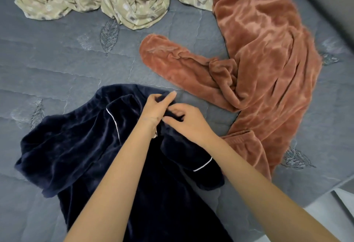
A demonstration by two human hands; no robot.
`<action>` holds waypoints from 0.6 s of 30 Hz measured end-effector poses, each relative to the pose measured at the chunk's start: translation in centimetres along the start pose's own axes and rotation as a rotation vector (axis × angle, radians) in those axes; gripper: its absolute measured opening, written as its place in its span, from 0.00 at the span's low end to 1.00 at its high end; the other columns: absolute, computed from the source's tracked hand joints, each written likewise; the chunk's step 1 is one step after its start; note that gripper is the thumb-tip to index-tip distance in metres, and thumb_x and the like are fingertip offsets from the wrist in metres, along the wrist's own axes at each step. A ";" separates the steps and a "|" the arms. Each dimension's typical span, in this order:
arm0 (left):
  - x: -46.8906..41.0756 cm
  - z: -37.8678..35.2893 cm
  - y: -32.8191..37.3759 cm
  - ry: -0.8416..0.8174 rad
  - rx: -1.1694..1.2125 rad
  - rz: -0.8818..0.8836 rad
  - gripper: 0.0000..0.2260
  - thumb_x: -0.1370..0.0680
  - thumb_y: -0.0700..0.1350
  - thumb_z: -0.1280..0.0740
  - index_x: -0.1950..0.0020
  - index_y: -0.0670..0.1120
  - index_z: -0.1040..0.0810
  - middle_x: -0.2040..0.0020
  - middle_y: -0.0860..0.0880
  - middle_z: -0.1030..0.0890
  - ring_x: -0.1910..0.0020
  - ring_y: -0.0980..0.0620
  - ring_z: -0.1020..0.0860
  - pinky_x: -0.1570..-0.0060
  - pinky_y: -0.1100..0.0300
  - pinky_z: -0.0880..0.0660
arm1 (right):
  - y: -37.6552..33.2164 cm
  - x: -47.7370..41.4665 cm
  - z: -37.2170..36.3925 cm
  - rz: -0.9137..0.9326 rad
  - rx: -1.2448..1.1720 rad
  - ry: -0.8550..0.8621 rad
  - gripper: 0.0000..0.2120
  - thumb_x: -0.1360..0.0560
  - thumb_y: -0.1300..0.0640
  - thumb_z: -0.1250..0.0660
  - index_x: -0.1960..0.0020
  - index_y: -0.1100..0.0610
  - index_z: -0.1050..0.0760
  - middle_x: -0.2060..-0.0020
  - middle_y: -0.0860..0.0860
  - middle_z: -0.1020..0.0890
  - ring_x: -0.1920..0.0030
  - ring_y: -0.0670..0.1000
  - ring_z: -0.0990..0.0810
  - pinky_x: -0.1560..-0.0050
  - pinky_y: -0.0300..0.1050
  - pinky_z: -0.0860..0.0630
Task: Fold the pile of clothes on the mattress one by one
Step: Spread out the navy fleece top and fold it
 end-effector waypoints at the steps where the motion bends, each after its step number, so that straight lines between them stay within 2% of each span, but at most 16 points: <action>1: -0.3 -0.1 -0.2 0.017 -0.054 0.011 0.17 0.23 0.51 0.32 0.38 0.44 0.26 0.43 0.45 0.21 0.44 0.47 0.22 0.42 0.51 0.25 | 0.8 0.3 -0.7 -0.028 -0.049 -0.046 0.08 0.27 0.57 0.28 0.48 0.54 0.18 0.59 0.38 0.20 0.56 0.36 0.21 0.54 0.25 0.29; 3: -0.6 0.5 -0.8 0.079 -0.023 0.010 0.11 0.20 0.43 0.36 0.40 0.41 0.24 0.44 0.40 0.20 0.44 0.42 0.21 0.40 0.46 0.26 | 2.4 0.6 0.1 -0.064 -0.111 0.059 0.07 0.26 0.60 0.30 0.48 0.54 0.18 0.56 0.40 0.19 0.53 0.39 0.20 0.51 0.27 0.28; 5: -0.6 1.7 -1.7 0.126 0.134 0.032 0.09 0.19 0.43 0.38 0.41 0.43 0.23 0.45 0.41 0.19 0.45 0.42 0.20 0.41 0.44 0.24 | 4.9 0.7 1.8 -0.139 -0.031 0.196 0.10 0.26 0.58 0.30 0.44 0.55 0.21 0.50 0.44 0.21 0.45 0.45 0.21 0.43 0.35 0.27; 7: -0.9 2.9 -2.1 0.165 0.296 0.025 0.10 0.18 0.43 0.40 0.41 0.43 0.23 0.48 0.43 0.18 0.46 0.44 0.20 0.46 0.48 0.22 | 8.2 1.3 2.2 -0.290 0.130 0.139 0.22 0.26 0.51 0.29 0.34 0.55 0.28 0.39 0.50 0.24 0.36 0.51 0.27 0.35 0.44 0.31; 9: -1.2 4.1 -2.3 0.220 0.411 0.005 0.09 0.18 0.42 0.41 0.42 0.43 0.23 0.51 0.45 0.18 0.48 0.46 0.20 0.51 0.53 0.22 | 11.4 2.4 1.5 -0.416 0.202 -0.018 0.29 0.26 0.44 0.30 0.30 0.56 0.32 0.35 0.53 0.27 0.33 0.53 0.29 0.33 0.48 0.33; 10: -1.2 4.5 -2.4 0.244 0.449 0.000 0.09 0.18 0.41 0.41 0.42 0.44 0.23 0.51 0.46 0.18 0.48 0.47 0.20 0.50 0.53 0.22 | 12.4 3.0 1.0 -0.423 0.222 -0.085 0.26 0.26 0.43 0.31 0.34 0.55 0.29 0.38 0.53 0.25 0.37 0.52 0.27 0.35 0.48 0.31; 12: -1.3 4.8 -2.6 0.274 0.490 0.002 0.07 0.18 0.42 0.40 0.45 0.46 0.23 0.50 0.46 0.18 0.47 0.48 0.19 0.48 0.52 0.22 | 13.1 4.0 -0.1 -0.390 0.254 -0.174 0.14 0.26 0.41 0.33 0.50 0.51 0.24 0.54 0.49 0.22 0.51 0.50 0.23 0.46 0.48 0.27; 13: -1.3 4.7 -2.6 0.283 0.509 0.003 0.07 0.18 0.42 0.40 0.47 0.47 0.22 0.50 0.47 0.18 0.48 0.48 0.19 0.48 0.52 0.22 | 13.3 4.5 -0.6 -0.385 0.233 -0.206 0.14 0.26 0.41 0.33 0.55 0.52 0.24 0.58 0.48 0.22 0.55 0.49 0.23 0.50 0.47 0.26; 16: -1.4 4.3 -2.5 0.314 0.591 0.004 0.07 0.18 0.42 0.40 0.48 0.46 0.23 0.53 0.48 0.18 0.53 0.51 0.19 0.53 0.56 0.21 | 13.7 5.3 -1.4 -0.370 0.106 -0.255 0.12 0.25 0.46 0.31 0.55 0.56 0.21 0.58 0.50 0.19 0.57 0.49 0.22 0.51 0.46 0.25; 18: -1.3 3.7 -2.4 0.321 0.625 0.010 0.07 0.18 0.42 0.41 0.45 0.46 0.23 0.54 0.49 0.19 0.55 0.53 0.19 0.55 0.57 0.21 | 13.5 5.3 -1.1 -0.346 0.081 -0.224 0.09 0.25 0.53 0.30 0.62 0.53 0.26 0.62 0.49 0.23 0.60 0.49 0.26 0.55 0.43 0.30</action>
Point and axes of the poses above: each hand's wrist, its own x-axis away from the middle knuckle, its own z-axis out of the back of the hand, y = z × x, the point moved 8 cm from there along -x, towards the middle knuckle
